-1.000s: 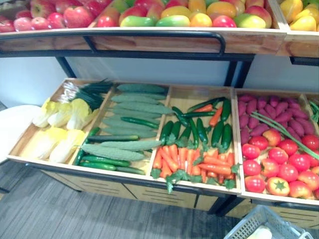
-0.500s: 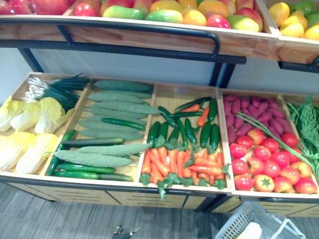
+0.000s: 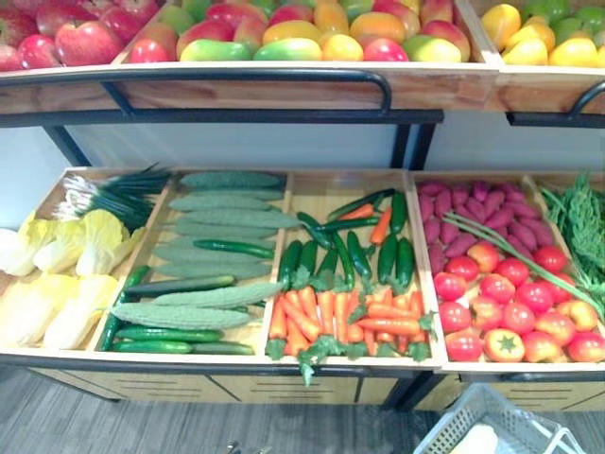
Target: Pick vegetable in the basket
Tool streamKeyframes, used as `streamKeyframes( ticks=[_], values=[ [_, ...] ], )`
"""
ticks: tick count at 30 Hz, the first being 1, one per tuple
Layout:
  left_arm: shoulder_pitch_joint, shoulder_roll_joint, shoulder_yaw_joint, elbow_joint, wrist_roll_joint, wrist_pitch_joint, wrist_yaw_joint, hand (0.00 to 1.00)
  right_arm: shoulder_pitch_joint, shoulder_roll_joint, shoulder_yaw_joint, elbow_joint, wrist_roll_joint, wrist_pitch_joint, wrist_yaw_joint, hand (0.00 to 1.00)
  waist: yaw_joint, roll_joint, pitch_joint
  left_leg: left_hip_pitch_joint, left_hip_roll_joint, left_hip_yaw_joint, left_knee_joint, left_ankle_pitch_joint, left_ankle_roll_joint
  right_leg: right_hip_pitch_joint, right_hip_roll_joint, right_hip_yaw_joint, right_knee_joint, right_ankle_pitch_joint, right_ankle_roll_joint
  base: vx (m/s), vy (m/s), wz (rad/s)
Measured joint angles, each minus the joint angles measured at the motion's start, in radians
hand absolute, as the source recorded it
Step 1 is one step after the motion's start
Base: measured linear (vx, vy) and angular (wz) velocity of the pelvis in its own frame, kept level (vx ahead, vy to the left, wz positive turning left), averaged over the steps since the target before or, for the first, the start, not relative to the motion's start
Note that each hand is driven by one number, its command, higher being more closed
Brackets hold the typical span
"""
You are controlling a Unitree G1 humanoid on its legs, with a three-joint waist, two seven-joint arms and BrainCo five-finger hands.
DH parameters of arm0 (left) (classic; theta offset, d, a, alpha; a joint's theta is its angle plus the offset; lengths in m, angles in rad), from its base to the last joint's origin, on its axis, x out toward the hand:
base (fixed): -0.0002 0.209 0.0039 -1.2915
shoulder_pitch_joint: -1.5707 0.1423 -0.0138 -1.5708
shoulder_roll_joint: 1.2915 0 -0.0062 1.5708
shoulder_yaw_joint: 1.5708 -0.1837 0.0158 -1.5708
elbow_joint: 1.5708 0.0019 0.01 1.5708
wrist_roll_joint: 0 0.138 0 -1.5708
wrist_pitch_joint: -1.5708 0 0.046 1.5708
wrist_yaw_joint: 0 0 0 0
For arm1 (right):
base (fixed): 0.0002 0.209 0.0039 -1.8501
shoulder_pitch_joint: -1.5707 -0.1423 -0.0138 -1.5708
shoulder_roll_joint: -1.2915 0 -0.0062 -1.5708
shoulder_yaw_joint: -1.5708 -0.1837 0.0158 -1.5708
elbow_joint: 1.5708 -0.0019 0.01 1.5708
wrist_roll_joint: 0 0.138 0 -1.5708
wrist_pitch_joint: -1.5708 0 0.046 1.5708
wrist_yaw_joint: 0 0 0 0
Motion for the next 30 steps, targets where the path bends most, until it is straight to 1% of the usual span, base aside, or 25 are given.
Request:
streamKeyframes(
  ticks=[3, 6, 8, 13, 15, 23, 30],
  values=[
    [0.021, -0.001, 0.014, 0.0, 0.0, 0.001, 0.002, 0.0, 0.003, 0.0, -0.023, 0.002, -0.001, 0.0, 0.0, 1.0, -0.001, 0.002, -0.003, 0.0, 0.0, -0.006, -0.001, 0.0, 0.0, 0.001, 0.0, -0.003, 0.0, 0.0, 0.0, -0.02, -0.017, 0.02],
    [0.033, -0.006, 0.055, 0.01, 0.001, 0.004, 0.01, 0.0, 0.001, -0.001, -0.045, 0.021, -0.002, 0.0, -0.001, 1.0, -0.004, 0.001, -0.008, -0.002, 0.001, -0.019, -0.003, 0.0, 0.0, 0.011, 0.001, -0.017, -0.01, 0.004, 0.006, 0.02, -0.02, 0.1],
    [0.037, -0.008, 0.09, 0.026, 0.001, 0.016, 0.015, 0.0, 0.0, -0.001, -0.064, 0.028, -0.003, 0.001, -0.003, 1.0, -0.004, 0.001, -0.015, -0.001, 0.001, -0.022, -0.005, 0.0, 0.0, 0.016, 0.002, -0.021, -0.015, 0.006, 0.009, 0.03, -0.013, 0.06],
    [0.059, -0.016, 0.167, 0.027, 0.001, 0.022, 0.021, 0.0, -0.004, 0.0, -0.087, 0.039, -0.009, 0.001, -0.003, 1.0, -0.022, 0.005, -0.029, 0.005, 0.0, -0.022, -0.016, 0.0, 0.0, 0.025, 0.003, -0.022, -0.019, 0.007, 0.01, 0.04, -0.006, 0.0],
    [0.058, -0.016, 0.168, 0.026, 0.001, 0.022, 0.02, 0.0, -0.006, 0.0, -0.104, 0.04, -0.01, 0.001, -0.002, 1.0, -0.023, 0.003, -0.03, 0.01, -0.001, -0.021, -0.018, 0.0, 0.0, 0.027, 0.003, -0.022, -0.019, 0.008, 0.008, 0.0, 0.0, 0.0],
    [0.061, -0.017, 0.162, 0.025, 0.0, 0.022, 0.019, 0.0, -0.013, -0.001, -0.103, 0.044, -0.01, 0.001, -0.002, 1.0, -0.024, 0.005, -0.03, 0.017, 0.0, -0.017, -0.017, -0.001, -0.002, 0.03, 0.004, -0.015, -0.024, 0.008, 0.008, -0.03, -0.019, -0.01],
    [0.059, -0.018, 0.119, 0.025, 0.0, 0.022, 0.019, 0.0, -0.013, -0.002, -0.102, 0.045, -0.009, 0.001, -0.003, 1.0, -0.025, 0.009, -0.031, 0.016, 0.001, -0.015, -0.018, -0.004, -0.005, 0.03, 0.007, -0.012, -0.03, 0.01, 0.01, 0.0, 0.0, 0.0]
  ],
)
